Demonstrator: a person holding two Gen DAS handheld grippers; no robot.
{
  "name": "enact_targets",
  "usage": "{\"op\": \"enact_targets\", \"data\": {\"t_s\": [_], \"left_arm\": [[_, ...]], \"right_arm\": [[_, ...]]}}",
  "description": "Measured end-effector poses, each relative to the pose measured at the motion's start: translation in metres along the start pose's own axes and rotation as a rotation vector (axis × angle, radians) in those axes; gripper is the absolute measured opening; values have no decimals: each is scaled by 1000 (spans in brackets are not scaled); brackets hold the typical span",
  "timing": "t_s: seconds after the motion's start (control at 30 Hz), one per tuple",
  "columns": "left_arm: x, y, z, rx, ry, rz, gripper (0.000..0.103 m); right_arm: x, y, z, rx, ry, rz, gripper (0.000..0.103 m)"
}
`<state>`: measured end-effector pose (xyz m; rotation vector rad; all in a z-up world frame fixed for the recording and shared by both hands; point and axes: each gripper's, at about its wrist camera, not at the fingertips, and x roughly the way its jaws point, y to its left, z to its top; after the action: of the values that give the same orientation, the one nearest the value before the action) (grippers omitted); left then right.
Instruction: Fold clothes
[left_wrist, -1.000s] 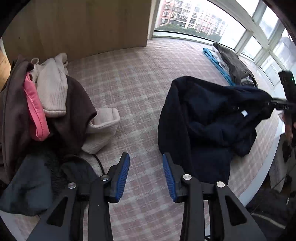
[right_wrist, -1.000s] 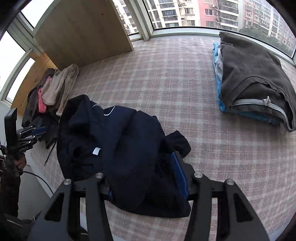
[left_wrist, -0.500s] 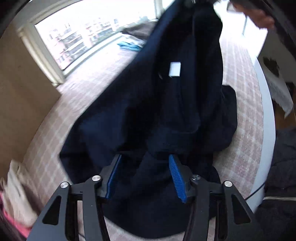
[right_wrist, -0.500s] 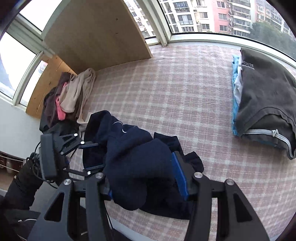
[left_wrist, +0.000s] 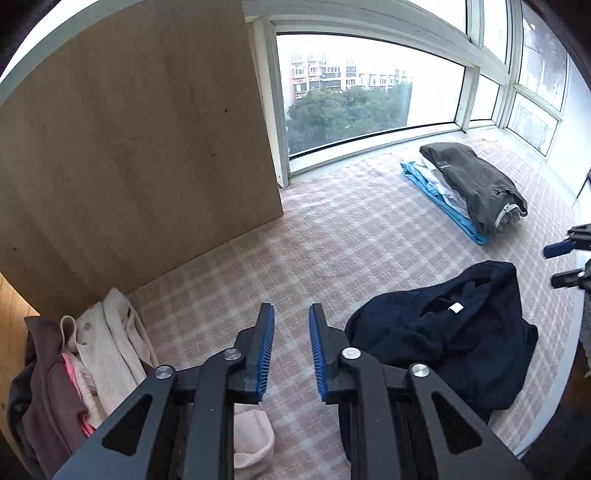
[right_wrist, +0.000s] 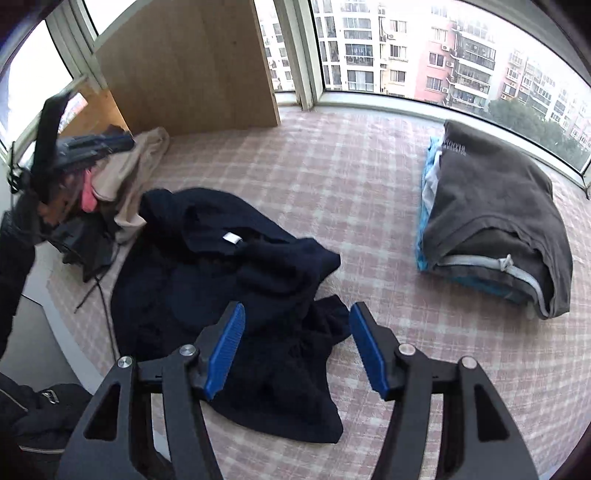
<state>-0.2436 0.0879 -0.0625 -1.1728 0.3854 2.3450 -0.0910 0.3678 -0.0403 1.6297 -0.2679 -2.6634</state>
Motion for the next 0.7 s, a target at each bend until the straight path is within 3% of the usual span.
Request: {"op": "enact_targets", "data": {"t_s": [0.07,0.17,0.3,0.37,0.47,0.53,0.6,0.63,0.67,0.7], "left_arm": [[-2,-1,-12,16,16,-62,39],[4,-34,-43,143,56,-75,50],[22,-68,-63,305,96,-63,55],[34,-73,-61,338,110,-72,55],[58,-73,-50,312,139,-178,55],[75,-73,-43,282,159,-207,53],[85,-73,-38,269,180,-199,26],[88,-73,-36,264,186,-202,16],[82,-71,-34,253,167,-197,16],[77,-68,-32,243,149,-192,14]], "right_arm": [[28,-5,-4,24,39,9,59],[56,-12,-6,91,64,99,59],[71,-8,0,44,53,75,59],[75,-11,1,34,57,87,59],[81,-16,2,47,45,147,59],[85,-21,1,78,22,214,59],[85,-27,1,106,-17,282,58],[83,-28,1,112,-38,306,43],[81,-30,2,118,-59,329,26],[80,-27,4,96,-52,296,10]]}}
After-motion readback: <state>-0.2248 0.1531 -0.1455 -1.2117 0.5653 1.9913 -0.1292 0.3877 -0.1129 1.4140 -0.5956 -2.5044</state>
